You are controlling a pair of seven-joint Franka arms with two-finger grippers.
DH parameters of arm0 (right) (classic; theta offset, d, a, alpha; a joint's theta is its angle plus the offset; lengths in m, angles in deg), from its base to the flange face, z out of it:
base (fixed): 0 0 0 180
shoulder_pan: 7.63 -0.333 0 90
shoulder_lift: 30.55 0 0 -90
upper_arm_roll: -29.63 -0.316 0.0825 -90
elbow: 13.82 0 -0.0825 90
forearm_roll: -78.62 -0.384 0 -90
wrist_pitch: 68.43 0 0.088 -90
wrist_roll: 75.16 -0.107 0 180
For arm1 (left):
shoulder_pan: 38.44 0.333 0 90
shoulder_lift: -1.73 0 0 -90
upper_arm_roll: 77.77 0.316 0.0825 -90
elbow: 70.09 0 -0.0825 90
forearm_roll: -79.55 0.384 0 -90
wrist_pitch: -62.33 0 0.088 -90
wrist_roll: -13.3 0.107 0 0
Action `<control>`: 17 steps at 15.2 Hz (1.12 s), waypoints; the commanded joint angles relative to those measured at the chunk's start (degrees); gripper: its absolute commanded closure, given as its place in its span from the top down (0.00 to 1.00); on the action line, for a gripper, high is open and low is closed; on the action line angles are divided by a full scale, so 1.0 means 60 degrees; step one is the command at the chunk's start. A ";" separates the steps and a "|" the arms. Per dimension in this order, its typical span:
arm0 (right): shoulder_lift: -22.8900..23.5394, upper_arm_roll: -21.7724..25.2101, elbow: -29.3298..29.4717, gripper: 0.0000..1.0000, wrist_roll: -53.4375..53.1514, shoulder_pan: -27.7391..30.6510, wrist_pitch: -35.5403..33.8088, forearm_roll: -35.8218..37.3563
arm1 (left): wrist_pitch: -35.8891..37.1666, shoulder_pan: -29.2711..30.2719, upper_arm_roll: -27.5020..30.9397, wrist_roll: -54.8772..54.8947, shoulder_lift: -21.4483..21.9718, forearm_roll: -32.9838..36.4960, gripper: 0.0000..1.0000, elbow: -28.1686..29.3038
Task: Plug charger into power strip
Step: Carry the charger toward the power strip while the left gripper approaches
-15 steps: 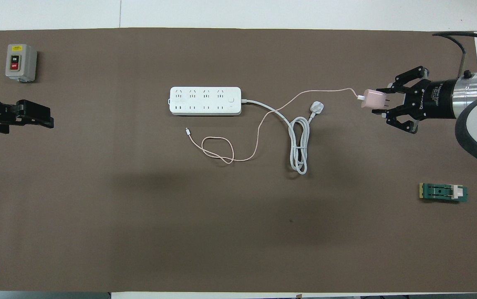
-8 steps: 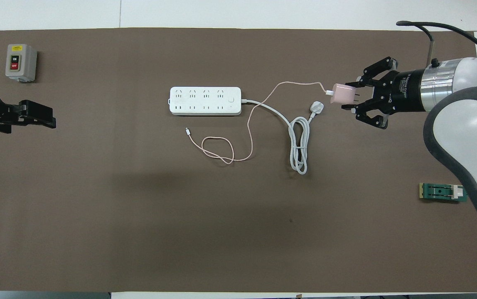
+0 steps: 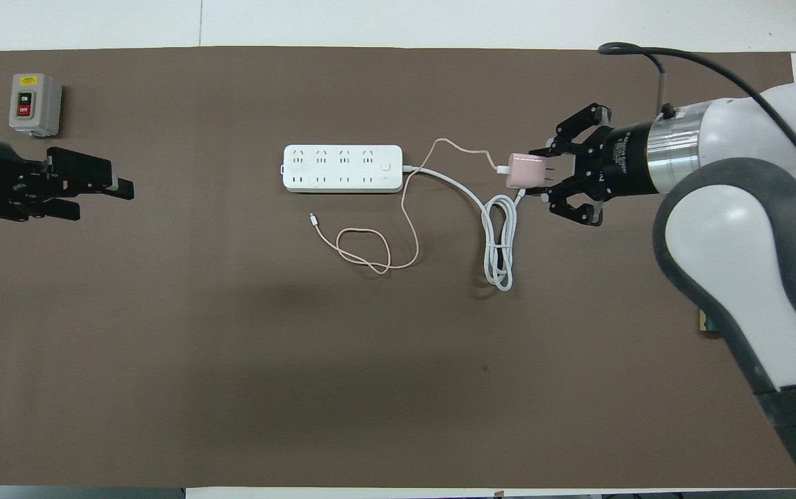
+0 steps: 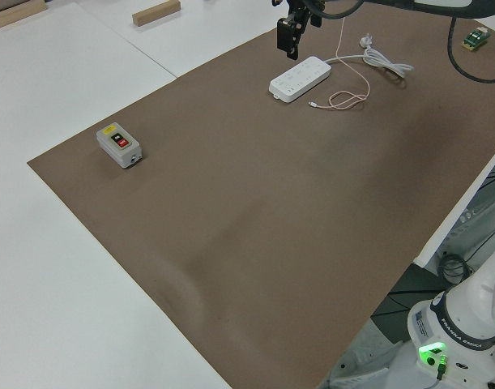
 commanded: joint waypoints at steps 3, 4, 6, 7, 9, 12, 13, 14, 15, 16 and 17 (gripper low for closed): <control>0.0026 0.0003 0.0190 0.00 -0.0243 -0.0706 -0.0100 0.0206 | -0.0093 0.0402 -0.0030 0.0204 -0.0693 -0.3214 1.00 -0.0036; 0.0026 0.0003 0.0175 0.00 -0.0243 -0.0750 -0.0100 0.0206 | -0.0180 0.0402 -0.0030 0.0247 -0.0737 -0.3975 1.00 0.0212; 0.0011 0.0003 0.0175 0.00 -0.0301 -0.1070 -0.0086 0.0206 | -0.0357 0.0402 -0.0030 0.0408 -0.0839 -0.5398 1.00 0.0666; -0.0004 0.0003 0.0175 0.00 -0.0301 -0.1232 -0.0129 0.0264 | -0.0313 0.0402 -0.0030 0.0641 -0.0956 -0.5796 1.00 0.0755; -0.0004 0.0003 0.0175 0.00 -0.0417 -0.1481 -0.0173 0.0279 | -0.0328 0.0518 -0.0030 0.1372 -0.1001 -0.6659 1.00 0.1120; 0.0011 0.0003 0.0175 0.00 -0.0900 -0.1818 0.0089 0.0323 | -0.0196 0.0548 -0.0030 0.2032 -0.1147 -0.8415 1.00 0.1487; 0.0011 0.0003 0.0146 0.00 -0.1018 -0.1877 0.0264 0.0323 | -0.0210 0.0548 -0.0030 0.2456 -0.1220 -0.8900 1.00 0.1575; 0.0025 0.0003 0.0160 0.00 -0.1091 -0.1892 0.0324 0.0323 | -0.0094 0.0563 -0.0030 0.2895 -0.1293 -0.9108 1.00 0.1605; 0.0040 0.0003 0.0160 0.00 -0.1121 -0.2009 0.0354 0.0323 | 0.0284 0.0635 -0.0030 0.3160 -0.1541 -0.9183 1.00 0.1606; 0.0055 0.0003 0.0160 0.00 -0.1121 -0.2184 0.0368 0.0323 | 0.0636 0.0839 -0.0030 0.3351 -0.1775 -0.9212 1.00 0.1577; 0.0084 0.0003 0.0175 0.00 -0.1121 -0.2215 0.0369 0.0323 | 0.0871 0.0914 -0.0045 0.3643 -0.1951 -0.9256 1.00 0.1576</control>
